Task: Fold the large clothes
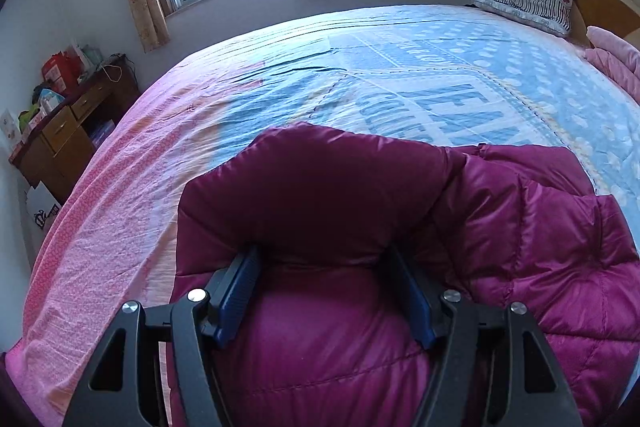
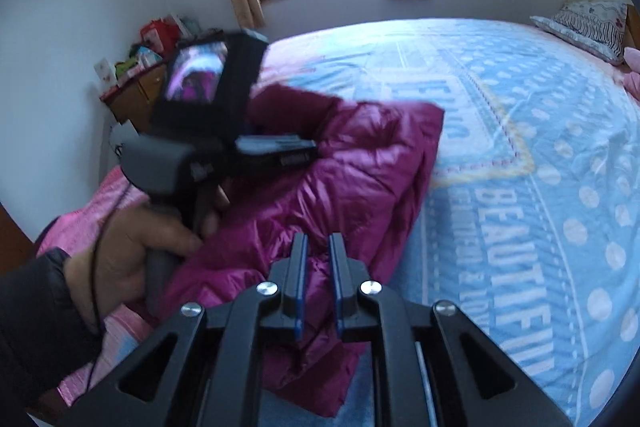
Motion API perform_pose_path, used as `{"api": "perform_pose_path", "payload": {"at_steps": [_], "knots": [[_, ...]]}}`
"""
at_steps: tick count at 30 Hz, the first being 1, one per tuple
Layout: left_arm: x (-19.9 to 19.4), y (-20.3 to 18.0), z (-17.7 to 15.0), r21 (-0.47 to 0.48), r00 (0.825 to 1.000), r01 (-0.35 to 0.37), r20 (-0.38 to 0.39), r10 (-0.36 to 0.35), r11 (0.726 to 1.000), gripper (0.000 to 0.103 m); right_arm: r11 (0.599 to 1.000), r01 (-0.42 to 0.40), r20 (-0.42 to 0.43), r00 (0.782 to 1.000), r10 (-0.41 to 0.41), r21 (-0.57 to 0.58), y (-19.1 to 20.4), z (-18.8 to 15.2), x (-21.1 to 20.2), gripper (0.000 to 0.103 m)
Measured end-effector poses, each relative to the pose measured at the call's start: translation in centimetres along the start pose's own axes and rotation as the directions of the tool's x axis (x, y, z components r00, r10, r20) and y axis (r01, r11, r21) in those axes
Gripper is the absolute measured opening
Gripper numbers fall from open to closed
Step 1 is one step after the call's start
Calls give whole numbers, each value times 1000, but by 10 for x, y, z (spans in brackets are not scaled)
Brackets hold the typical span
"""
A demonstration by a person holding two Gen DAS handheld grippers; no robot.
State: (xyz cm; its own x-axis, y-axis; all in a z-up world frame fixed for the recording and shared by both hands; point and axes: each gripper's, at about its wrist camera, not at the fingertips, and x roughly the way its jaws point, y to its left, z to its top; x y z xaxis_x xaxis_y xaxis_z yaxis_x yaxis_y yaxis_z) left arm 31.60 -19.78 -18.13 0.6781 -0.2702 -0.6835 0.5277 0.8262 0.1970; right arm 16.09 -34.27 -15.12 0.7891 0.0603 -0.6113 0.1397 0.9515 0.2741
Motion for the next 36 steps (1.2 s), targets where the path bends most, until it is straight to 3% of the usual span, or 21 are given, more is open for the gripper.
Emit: {"api": "perform_pose_path", "payload": {"at_steps": [5, 13, 17, 19, 20, 21, 23, 26, 28, 30, 31, 34, 36], "knots": [[1, -2, 0, 2, 1000, -8, 5, 7, 1000, 67, 996, -17, -57, 998, 22, 89, -16, -21, 23, 8], [0, -6, 1, 10, 1000, -19, 5, 19, 1000, 68, 997, 13, -68, 998, -8, 72, -12, -21, 25, 5], [-9, 4, 1, 24, 998, 46, -42, -45, 999, 69, 995, -6, -76, 997, 13, 95, -8, -21, 18, 9], [-29, 22, -3, 21, 990, 134, -40, -133, 991, 69, 991, -21, -81, 996, 33, 134, -11, -21, 6, 21], [-40, 33, -6, 8, 986, 165, -30, -165, 986, 70, 986, -32, -69, 997, 44, 163, -14, -22, -4, 42], [-49, 42, -9, -8, 982, 186, -22, -186, 983, 71, 981, -41, -49, 997, 51, 188, -18, -23, -13, 74], [-69, 70, -16, -74, 976, 216, -3, -217, 974, 80, 970, -75, 30, 997, 70, 230, -28, -23, -36, 103], [-80, 109, -25, -210, 968, 251, 44, -247, 945, 83, 953, -148, 116, 986, 121, 264, -41, -13, -51, 103], [-73, 125, -32, -308, 961, 274, 46, -274, 911, 83, 942, -164, 115, 984, 135, 294, -49, 0, -40, 103], [-56, 128, -39, -380, 939, 326, 24, -343, 866, 83, 934, -162, 101, 985, 136, 319, -53, 9, -22, 103], [-49, 125, -42, -392, 928, 347, 15, -372, 852, 83, 929, -156, 83, 987, 135, 336, -57, 13, -7, 103], [-34, 110, -50, -379, 915, 379, 20, -402, 844, 83, 925, -146, 43, 989, 140, 350, -60, 21, 26, 103], [-24, 104, -55, -392, 893, 420, 19, -450, 818, 83, 926, -148, 17, 988, 152, 347, -65, 19, 45, 100]]}}
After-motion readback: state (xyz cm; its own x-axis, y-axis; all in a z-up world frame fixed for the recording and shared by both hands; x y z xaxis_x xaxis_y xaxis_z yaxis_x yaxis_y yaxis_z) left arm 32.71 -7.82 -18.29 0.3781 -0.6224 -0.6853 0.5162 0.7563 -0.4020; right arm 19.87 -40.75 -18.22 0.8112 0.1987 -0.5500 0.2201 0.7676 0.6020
